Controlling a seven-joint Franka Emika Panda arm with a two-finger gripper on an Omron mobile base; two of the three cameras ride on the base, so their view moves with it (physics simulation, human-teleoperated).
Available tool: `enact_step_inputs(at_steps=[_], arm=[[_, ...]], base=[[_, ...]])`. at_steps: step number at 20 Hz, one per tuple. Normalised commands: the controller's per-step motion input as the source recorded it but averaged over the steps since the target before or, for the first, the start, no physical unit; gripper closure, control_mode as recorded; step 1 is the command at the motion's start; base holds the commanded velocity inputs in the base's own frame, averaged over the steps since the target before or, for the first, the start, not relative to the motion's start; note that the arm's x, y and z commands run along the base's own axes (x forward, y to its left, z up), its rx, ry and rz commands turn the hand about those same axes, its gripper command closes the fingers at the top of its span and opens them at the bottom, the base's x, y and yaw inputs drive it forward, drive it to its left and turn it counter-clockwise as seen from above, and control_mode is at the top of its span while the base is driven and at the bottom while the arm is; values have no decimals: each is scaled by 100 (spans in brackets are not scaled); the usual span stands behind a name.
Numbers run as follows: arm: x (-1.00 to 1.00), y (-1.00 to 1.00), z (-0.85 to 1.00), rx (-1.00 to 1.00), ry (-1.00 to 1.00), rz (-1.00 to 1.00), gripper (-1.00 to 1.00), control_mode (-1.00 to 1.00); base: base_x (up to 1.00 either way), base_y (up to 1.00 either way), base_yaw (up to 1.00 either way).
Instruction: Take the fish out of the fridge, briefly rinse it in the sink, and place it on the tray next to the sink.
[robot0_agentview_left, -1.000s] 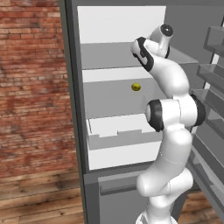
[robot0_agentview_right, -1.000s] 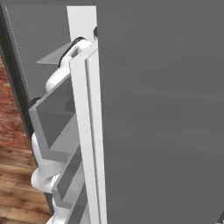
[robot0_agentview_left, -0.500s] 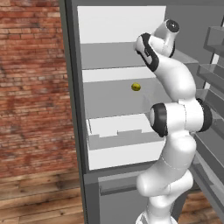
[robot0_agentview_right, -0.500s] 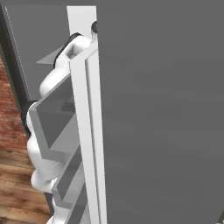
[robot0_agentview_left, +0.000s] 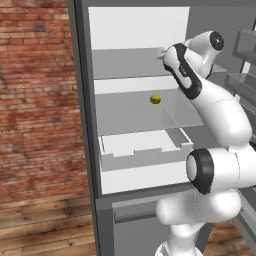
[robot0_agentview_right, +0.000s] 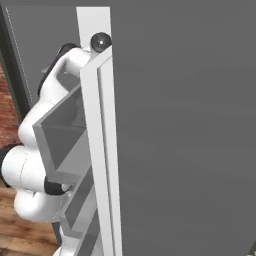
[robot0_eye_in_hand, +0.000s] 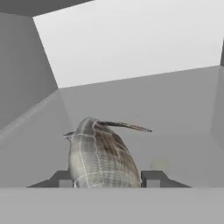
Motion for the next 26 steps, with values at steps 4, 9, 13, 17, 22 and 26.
enact_step_inputs(at_steps=[4, 9, 13, 17, 22, 26], arm=[[-100, 22, 77, 9, 0, 1, 100, -100], [-100, 19, 6, 0, 9, 3, 100, -100], [-100, 29, -91, -1, 17, 4, 100, -100], [-100, 29, -100, -2, 15, 4, 100, -100], [-100, 39, -100, -2, 16, 19, 100, -100], [0, 0, 0, 0, 0, 0, 100, 100]], base=[[0, 0, 0], [0, 0, 0], [0, 0, 0], [0, 0, 0], [0, 0, 0], [-100, 28, 51]])
